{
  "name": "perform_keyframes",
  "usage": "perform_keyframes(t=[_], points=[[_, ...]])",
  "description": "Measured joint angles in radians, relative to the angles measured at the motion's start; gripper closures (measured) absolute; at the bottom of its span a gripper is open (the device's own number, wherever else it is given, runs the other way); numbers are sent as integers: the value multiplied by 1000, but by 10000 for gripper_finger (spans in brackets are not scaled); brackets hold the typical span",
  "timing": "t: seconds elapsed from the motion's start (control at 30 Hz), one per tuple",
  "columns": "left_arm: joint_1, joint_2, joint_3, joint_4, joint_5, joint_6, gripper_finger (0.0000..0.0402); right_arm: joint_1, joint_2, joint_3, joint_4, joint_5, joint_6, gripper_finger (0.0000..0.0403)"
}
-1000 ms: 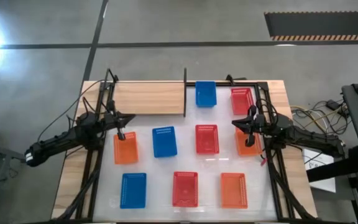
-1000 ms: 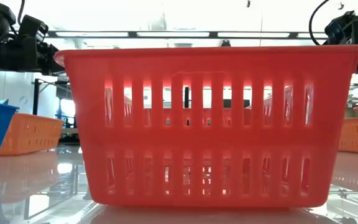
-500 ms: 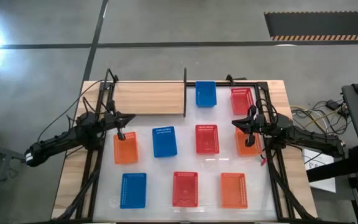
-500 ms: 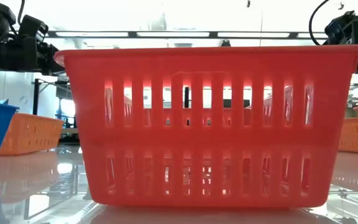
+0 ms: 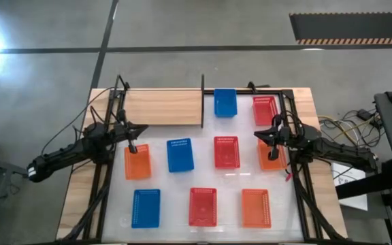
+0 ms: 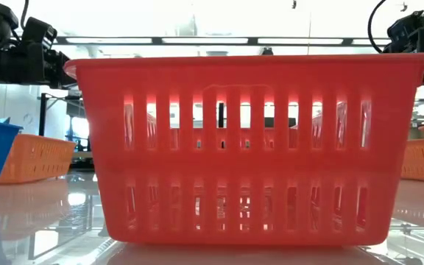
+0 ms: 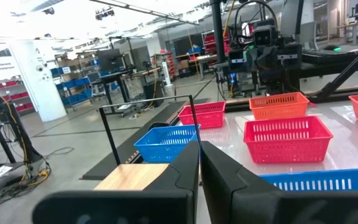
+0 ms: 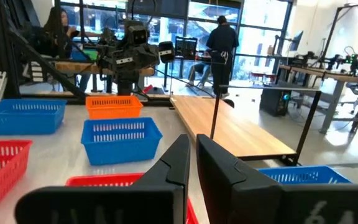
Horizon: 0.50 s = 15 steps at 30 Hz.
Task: Stack baskets on shelf by color
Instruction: Stack the middle red bin on top of the top right red bin
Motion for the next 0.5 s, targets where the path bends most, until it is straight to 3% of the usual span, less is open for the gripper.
perform_keyframes(t=[0.5], points=[[0,0,0,20,0,-2,402,0,16,0,365,-1,167,380]])
